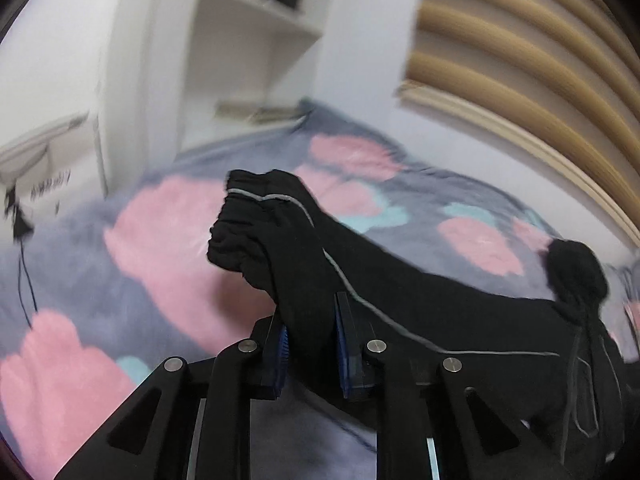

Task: Fold large clothes

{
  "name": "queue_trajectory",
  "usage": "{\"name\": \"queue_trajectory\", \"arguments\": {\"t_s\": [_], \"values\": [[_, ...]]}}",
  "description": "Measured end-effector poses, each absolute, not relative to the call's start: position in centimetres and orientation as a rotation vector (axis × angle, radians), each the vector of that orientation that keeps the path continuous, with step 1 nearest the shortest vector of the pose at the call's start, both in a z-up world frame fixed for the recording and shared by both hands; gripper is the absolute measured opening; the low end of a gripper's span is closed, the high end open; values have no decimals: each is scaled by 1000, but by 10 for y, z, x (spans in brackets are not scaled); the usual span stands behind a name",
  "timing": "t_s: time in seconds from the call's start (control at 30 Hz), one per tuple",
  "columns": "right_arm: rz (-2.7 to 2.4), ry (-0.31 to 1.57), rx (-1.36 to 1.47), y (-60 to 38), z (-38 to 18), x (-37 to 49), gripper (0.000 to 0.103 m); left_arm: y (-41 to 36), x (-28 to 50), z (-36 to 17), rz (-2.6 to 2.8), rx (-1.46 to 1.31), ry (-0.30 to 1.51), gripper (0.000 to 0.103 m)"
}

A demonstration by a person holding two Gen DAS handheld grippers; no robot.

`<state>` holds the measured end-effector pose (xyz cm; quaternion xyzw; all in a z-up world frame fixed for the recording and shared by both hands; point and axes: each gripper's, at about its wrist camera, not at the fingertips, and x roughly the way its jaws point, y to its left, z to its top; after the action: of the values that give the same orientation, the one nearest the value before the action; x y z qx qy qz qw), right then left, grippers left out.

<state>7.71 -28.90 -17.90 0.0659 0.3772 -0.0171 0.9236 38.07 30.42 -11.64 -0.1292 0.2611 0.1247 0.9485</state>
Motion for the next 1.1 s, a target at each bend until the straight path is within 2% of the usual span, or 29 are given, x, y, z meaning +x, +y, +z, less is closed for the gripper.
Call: {"name": "queue_trajectory", "arguments": {"t_s": [0.17, 0.33, 0.5, 0.63, 0.7, 0.73, 0.8, 0.87, 0.93, 1.03, 1.1], "values": [[-25, 765, 153, -291, -180, 76, 103, 220, 373, -65, 63, -155, 465, 17], [-6, 751, 186, -295, -181, 75, 103, 90, 372, -32, -174, -42, 429, 17], [14, 737, 225, -301, -181, 73, 103, -24, 376, -36, -425, -10, 481, 17], [24, 732, 246, -304, -181, 73, 103, -102, 387, -80, -543, 22, 597, 18], [28, 730, 256, -305, -182, 73, 103, -124, 399, -114, -577, 24, 689, 20], [30, 730, 259, -306, -182, 73, 103, -133, 407, -139, -599, 7, 777, 24], [33, 730, 265, -307, -182, 73, 103, -142, 423, -184, -612, -33, 940, 25], [34, 731, 269, -307, -182, 74, 103, -140, 421, -209, -639, -80, 996, 25], [32, 735, 269, -307, -183, 74, 103, -135, 418, -206, -660, -122, 981, 26], [20, 762, 272, -308, -181, 76, 103, -111, 412, -183, -722, -224, 972, 35], [27, 816, 286, -312, -175, 79, 103, -97, 400, -158, -746, -261, 920, 45]]}}
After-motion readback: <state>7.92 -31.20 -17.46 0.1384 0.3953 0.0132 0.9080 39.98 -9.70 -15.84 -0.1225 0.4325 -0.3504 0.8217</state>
